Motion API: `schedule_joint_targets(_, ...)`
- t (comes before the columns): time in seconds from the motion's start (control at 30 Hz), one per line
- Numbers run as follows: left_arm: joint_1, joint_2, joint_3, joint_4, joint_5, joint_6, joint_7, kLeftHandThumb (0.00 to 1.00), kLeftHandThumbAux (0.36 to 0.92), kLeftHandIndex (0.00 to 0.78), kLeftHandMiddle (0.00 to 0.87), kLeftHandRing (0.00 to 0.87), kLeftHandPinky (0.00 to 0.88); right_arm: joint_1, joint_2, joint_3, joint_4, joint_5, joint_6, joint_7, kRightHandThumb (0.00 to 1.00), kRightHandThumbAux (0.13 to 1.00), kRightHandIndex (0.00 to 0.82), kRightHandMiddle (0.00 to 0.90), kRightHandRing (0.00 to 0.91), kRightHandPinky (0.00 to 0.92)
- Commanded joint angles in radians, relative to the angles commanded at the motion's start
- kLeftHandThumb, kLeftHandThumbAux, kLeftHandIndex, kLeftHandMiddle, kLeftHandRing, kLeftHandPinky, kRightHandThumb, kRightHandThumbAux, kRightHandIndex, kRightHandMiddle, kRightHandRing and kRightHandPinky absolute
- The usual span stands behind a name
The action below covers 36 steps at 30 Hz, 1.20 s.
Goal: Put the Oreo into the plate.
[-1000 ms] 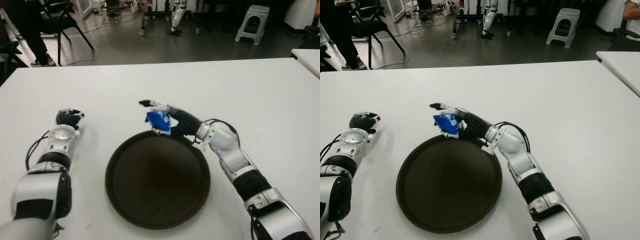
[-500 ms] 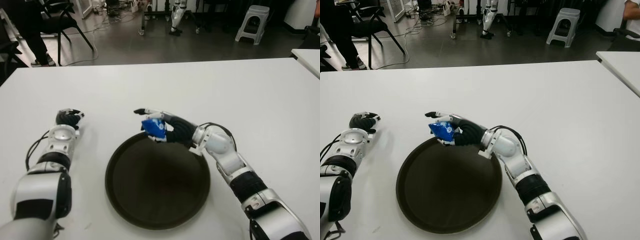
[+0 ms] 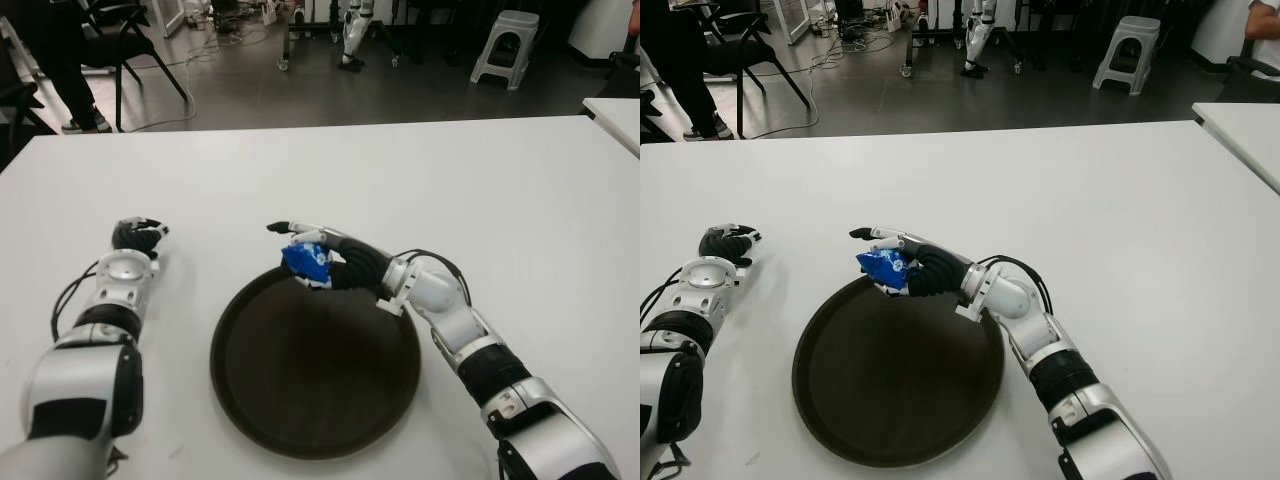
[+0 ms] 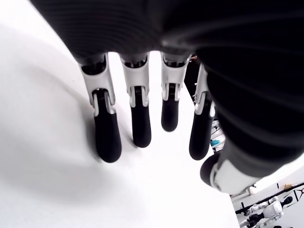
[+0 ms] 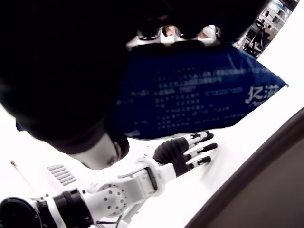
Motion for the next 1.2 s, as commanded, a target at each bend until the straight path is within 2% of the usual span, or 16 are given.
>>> schedule_joint_targets(0.23, 0.000, 0.000, -0.003, -0.001, 0.002, -0.002, 0.002, 0.686, 0.719, 0.402, 0.198, 0.226, 0.226, 0.002, -0.002, 0.000, -0.006, -0.028, 0.010, -0.029, 0.702, 0.719, 0.420, 0.095, 0.019, 0.000)
schedule_joint_targets(0.37, 0.000, 0.000, 0.002, -0.001, -0.003, -0.006, -0.003, 0.687, 0.718, 0.405, 0.209, 0.242, 0.242, 0.008, -0.005, 0.000, -0.027, -0.023, 0.060, -0.016, 0.691, 0.723, 0.408, 0.065, 0.007, 0.000)
schedule_joint_targets(0.4, 0.000, 0.000, 0.002, -0.001, -0.003, -0.006, -0.003, 0.688, 0.718, 0.405, 0.208, 0.241, 0.240, 0.008, -0.006, 0.001, -0.030, -0.025, 0.066, -0.017, 0.579, 0.697, 0.297, 0.047, 0.004, 0.000)
schedule_joint_targets(0.43, 0.000, 0.000, 0.001, 0.000, -0.002, -0.004, -0.003, 0.688, 0.718, 0.405, 0.207, 0.241, 0.238, 0.007, -0.008, 0.002, -0.033, -0.028, 0.072, -0.017, 0.504, 0.681, 0.226, 0.035, 0.003, 0.000)
schedule_joint_targets(0.5, -0.001, -0.001, 0.001, 0.000, -0.002, -0.003, -0.004, 0.688, 0.719, 0.406, 0.201, 0.232, 0.220, 0.007, -0.010, 0.003, -0.036, -0.031, 0.081, -0.018, 0.424, 0.646, 0.130, 0.018, 0.001, 0.000)
schedule_joint_targets(0.63, -0.001, -0.001, -0.001, 0.000, 0.000, -0.002, -0.005, 0.688, 0.719, 0.407, 0.195, 0.221, 0.202, 0.009, -0.012, 0.005, -0.047, -0.041, 0.088, -0.025, 0.357, 0.592, 0.033, 0.003, 0.000, 0.000)
schedule_joint_targets(0.93, -0.001, -0.003, 0.008, 0.001, -0.008, 0.002, 0.000, 0.688, 0.718, 0.408, 0.233, 0.258, 0.255, 0.014, -0.018, 0.006, -0.066, -0.065, 0.081, -0.049, 0.318, 0.463, 0.000, 0.000, 0.000, 0.000)
schedule_joint_targets(1.2, -0.004, -0.006, 0.012, 0.000, -0.010, 0.006, 0.009, 0.686, 0.719, 0.403, 0.230, 0.249, 0.246, 0.016, -0.016, 0.001, -0.061, -0.058, 0.089, -0.049, 0.289, 0.428, 0.000, 0.000, 0.000, 0.000)
